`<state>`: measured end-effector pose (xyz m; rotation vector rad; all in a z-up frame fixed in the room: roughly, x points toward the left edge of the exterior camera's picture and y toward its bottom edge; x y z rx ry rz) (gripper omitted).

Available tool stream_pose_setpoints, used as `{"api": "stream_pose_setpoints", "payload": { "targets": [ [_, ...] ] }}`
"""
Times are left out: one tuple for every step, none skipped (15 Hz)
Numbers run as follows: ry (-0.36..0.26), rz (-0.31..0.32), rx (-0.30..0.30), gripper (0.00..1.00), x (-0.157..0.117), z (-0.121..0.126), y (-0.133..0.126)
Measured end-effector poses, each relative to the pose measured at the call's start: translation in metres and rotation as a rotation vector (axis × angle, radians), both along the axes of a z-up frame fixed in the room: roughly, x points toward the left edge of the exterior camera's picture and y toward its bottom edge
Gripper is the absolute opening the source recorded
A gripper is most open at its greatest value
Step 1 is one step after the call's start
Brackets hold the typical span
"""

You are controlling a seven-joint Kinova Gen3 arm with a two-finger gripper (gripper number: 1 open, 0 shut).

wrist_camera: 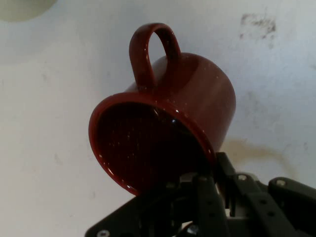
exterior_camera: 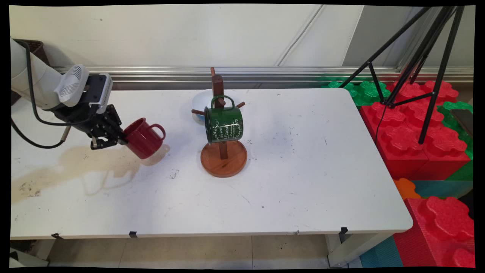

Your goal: Place the picked object on the table

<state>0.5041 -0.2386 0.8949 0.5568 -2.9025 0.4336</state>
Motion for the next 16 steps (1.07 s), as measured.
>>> {"api": "stream_pose_setpoints", "payload": {
  "targets": [
    [-0.014,-0.002,-0.005,0.0,0.002,-0.001,-0.002],
    [-0.025,-0.002,-0.008,0.0,0.004,-0.003,-0.003],
    [-0.038,-0.003,-0.011,0.0,0.006,-0.004,-0.004],
    [-0.049,-0.004,-0.014,0.0,0.008,-0.006,-0.005],
    [-0.055,-0.003,-0.015,0.0,0.01,-0.007,-0.005],
    [-0.061,-0.002,-0.015,0.0,0.012,-0.009,-0.006],
    [-0.065,-0.001,-0.015,0.0,0.013,-0.011,-0.006],
    [-0.069,-0.001,-0.014,0.0,0.014,-0.013,-0.006],
    [-0.073,0.0,-0.013,0.0,0.016,-0.015,-0.006],
    [-0.077,0.0,-0.012,0.0,0.017,-0.017,-0.006],
    [-0.08,0.001,-0.01,0.0,0.018,-0.019,-0.006],
    [-0.082,0.002,-0.008,0.0,0.019,-0.02,-0.006],
    [-0.084,0.002,-0.007,0.0,0.02,-0.022,-0.006],
    [-0.085,0.002,-0.005,0.0,0.02,-0.023,-0.005],
    [-0.087,0.003,-0.002,0.0,0.021,-0.025,-0.005],
    [-0.088,0.003,0.0,0.0,0.022,-0.027,-0.004]
  ]
}}
